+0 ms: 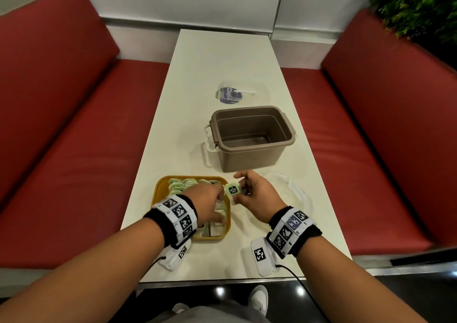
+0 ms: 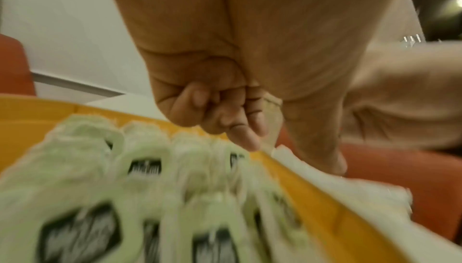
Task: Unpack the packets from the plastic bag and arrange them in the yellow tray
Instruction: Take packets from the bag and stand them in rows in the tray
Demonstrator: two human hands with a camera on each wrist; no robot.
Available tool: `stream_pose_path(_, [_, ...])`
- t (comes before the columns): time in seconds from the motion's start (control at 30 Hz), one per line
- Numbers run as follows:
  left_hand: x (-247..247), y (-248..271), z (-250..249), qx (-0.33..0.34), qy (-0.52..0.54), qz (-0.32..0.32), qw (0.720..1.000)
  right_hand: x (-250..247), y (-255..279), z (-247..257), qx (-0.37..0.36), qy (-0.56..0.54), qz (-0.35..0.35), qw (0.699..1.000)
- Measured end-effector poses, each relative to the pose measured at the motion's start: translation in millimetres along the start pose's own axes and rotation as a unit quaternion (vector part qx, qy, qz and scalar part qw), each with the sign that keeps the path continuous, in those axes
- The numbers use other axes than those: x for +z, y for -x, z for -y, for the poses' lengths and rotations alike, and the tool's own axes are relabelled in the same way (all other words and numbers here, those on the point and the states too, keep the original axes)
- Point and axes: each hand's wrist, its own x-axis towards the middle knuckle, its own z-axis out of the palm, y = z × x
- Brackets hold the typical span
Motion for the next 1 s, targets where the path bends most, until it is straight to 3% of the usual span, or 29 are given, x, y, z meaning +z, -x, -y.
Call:
stream_pose_path(0.1, [-23.1,4.5,-0.7,0.028,0.055,-0.082,0.995,3.2,0.3,2.1,-0.006,-0.019,0.009,1.000])
stream_pose_path(0.17, [-33.5,7.9,-0.7,0.051,0.029,-0.116,0.991,6.0,-0.3,5.5,-0.019,-0.018,0.015,1.000])
stream_pose_path(0.37, [-44.9,20.0,7.2,0.085,0.036,-0.163,0.982,14.0,-3.9,14.4,-0.048,0.035,-0.026,0.998])
stream_pose_path(0.5, [-41.6,26.6,12.6,0.092,0.044,-0.132,0.986,20.8,-3.1,19.6,-0.054,0.058,-0.002,0.997])
stream_pose_path(0.67, [-36.8,33.3,30.1,0.041,0.034,-0.102,0.993,23.3,-1.9,12.6,-0.020,0.163,-0.005,0.986])
stream_pose_path(0.77, [-26.5,35.7,34.5,0.014,-0.046,0.011,0.999,22.3,-2.4,4.3,0.045,0.225,0.010,0.973])
stream_pose_path(0.87, [-8.2,35.1,33.0,-0.001,-0.056,0.098,0.994,24.7,-2.8,-1.5,0.101,0.252,0.048,0.961])
stream_pose_path(1.0, [8.4,30.4,27.7,-0.020,-0.052,0.079,0.995,27.1,-1.4,0.0,0.127,0.205,0.082,0.967])
